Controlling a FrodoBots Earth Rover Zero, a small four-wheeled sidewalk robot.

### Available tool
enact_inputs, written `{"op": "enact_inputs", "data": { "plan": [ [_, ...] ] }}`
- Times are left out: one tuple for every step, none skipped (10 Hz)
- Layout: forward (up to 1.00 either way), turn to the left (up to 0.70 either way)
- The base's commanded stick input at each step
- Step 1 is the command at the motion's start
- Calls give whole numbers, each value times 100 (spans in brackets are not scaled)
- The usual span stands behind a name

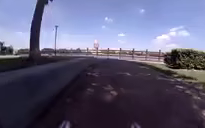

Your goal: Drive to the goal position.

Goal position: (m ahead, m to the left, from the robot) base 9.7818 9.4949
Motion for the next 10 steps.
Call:
{"op": "enact_inputs", "data": {
  "plan": [
    [70, 0],
    [70, 0],
    [70, 0],
    [70, 0],
    [70, 0],
    [70, 0],
    [70, 0],
    [70, 0],
    [70, 0],
    [70, 0]
  ]
}}
